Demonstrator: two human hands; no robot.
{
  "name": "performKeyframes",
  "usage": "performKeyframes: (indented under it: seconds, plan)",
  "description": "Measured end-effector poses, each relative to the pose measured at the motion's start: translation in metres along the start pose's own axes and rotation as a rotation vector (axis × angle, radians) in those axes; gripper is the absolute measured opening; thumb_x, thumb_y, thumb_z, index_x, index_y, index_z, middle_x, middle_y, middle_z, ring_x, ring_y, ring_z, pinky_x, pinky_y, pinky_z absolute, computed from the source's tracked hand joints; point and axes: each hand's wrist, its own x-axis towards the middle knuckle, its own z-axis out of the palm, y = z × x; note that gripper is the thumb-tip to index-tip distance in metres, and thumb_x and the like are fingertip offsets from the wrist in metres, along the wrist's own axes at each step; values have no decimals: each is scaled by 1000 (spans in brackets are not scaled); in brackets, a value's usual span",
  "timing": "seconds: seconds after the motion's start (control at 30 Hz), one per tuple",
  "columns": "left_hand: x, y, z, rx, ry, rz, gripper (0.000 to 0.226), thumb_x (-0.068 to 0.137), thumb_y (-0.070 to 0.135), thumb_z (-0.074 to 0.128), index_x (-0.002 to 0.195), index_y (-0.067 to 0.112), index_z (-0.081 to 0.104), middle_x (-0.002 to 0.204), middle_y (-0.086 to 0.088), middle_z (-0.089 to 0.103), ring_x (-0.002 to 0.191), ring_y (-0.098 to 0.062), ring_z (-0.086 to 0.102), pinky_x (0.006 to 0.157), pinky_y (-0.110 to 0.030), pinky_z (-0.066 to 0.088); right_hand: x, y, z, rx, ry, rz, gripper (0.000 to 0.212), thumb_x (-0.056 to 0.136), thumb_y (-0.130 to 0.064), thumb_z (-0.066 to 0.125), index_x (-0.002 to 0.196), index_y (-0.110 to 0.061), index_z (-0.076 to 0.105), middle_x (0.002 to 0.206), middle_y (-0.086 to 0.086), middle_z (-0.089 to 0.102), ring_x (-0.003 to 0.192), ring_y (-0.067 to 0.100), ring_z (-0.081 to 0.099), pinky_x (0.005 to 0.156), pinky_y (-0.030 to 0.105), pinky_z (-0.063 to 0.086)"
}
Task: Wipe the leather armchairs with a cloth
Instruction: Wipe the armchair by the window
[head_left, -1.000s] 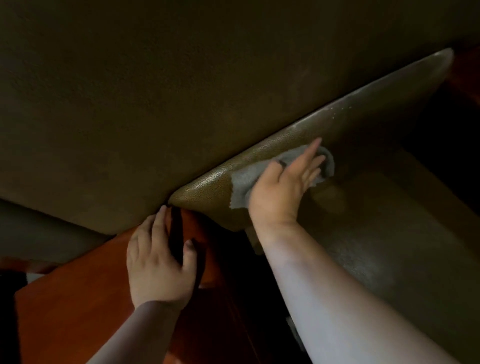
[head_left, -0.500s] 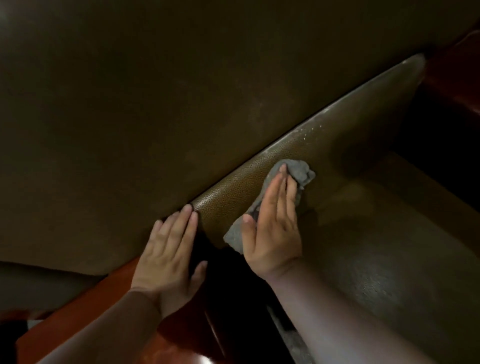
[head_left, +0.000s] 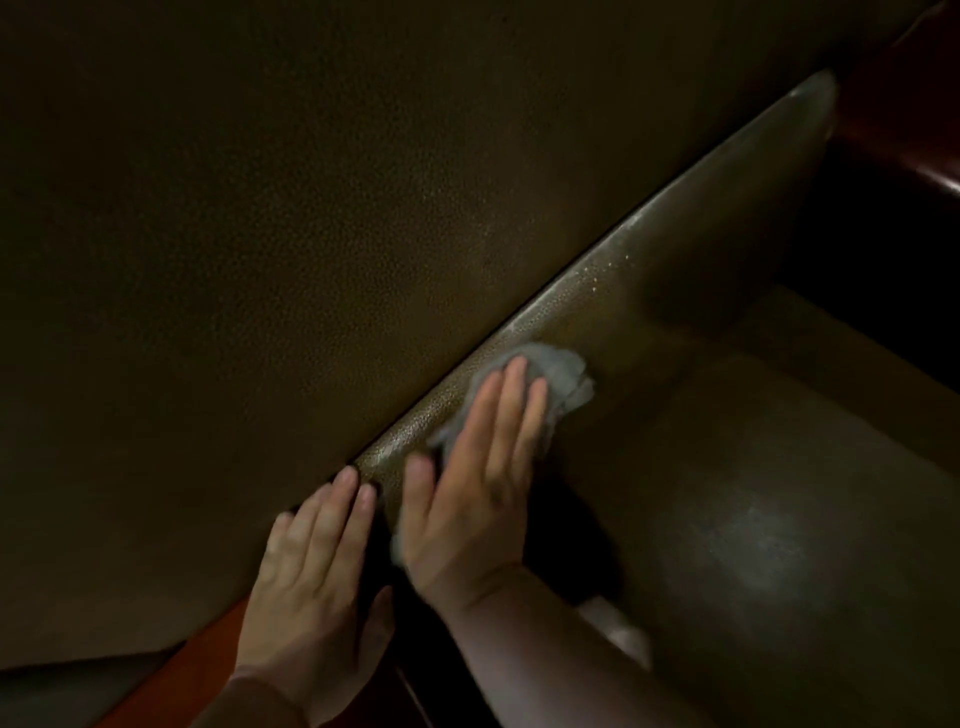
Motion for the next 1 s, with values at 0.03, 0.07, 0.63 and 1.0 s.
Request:
performKeyframes:
  seconds: [0.03, 0.07, 0.63, 1.0]
  plan:
    - [0, 0, -1, -3, -21, -6, 74, 106, 59, 21, 157, 7, 31, 162, -17, 33, 140, -36, 39, 123, -35, 11, -3, -2, -2, -19, -23, -29, 75, 106, -47, 32, 160, 4, 20, 171, 22, 14, 158, 44, 10, 125, 58, 19]
    - [0, -1, -2, -5, -41, -15, 76, 105, 62, 17, 159, 10, 29, 162, -16, 34, 140, -36, 40, 125, -32, 7, 2, 0, -4, -50, -25, -44, 75, 106, -46, 33, 159, 4, 22, 170, 23, 16, 158, 44, 10, 125, 59, 20]
    - [5, -5, 6, 255, 169, 150, 62, 111, 46, 21, 147, 2, 46, 144, -22, 58, 121, -35, 52, 93, -48, 40, 114, 30, -39, -221, 46, 285, 76, 101, -38, 38, 166, -9, 9, 174, 14, -3, 160, 36, -5, 129, 51, 7]
    - [7, -8, 10, 250, 244, 135, 63, 110, 50, 21, 155, 8, 36, 167, -16, 28, 123, -38, 51, 97, -48, 40, 103, 39, -44, -230, -23, 135, 82, 98, -39, 33, 164, -1, 3, 172, 20, -6, 159, 38, -9, 129, 54, 6]
